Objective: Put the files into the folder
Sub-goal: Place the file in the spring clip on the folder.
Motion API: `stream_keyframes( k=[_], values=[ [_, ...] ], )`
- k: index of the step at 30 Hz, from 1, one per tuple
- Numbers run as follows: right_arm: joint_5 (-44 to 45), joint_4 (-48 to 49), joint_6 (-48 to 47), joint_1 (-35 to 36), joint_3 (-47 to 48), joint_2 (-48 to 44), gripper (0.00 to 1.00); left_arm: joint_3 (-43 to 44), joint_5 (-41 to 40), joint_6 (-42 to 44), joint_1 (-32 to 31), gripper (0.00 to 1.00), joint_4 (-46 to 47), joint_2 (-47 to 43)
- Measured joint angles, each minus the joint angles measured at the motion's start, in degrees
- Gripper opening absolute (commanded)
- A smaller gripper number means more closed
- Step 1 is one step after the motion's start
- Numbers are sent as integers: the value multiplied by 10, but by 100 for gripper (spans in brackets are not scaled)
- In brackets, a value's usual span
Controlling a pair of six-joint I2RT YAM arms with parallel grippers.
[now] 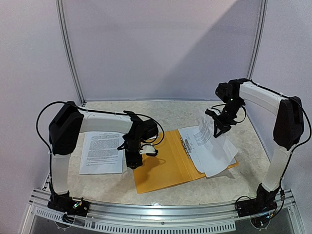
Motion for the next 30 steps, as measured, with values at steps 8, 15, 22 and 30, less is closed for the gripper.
stream_keyframes(
  k=[8, 15, 22, 30],
  values=[
    [25, -7, -11, 0, 11, 2, 0, 3, -8, 2, -7, 78, -3, 3],
    [-3, -7, -32, 1, 30, 2, 0, 6, -10, 2, -9, 78, -6, 4],
    [-32, -9, -37, 1, 39, 4, 0, 6, -15, 2, -12, 78, -6, 5],
    [-53, -9, -32, 1, 81, 28, 0, 7, -20, 3, -14, 78, -6, 5]
  ],
)
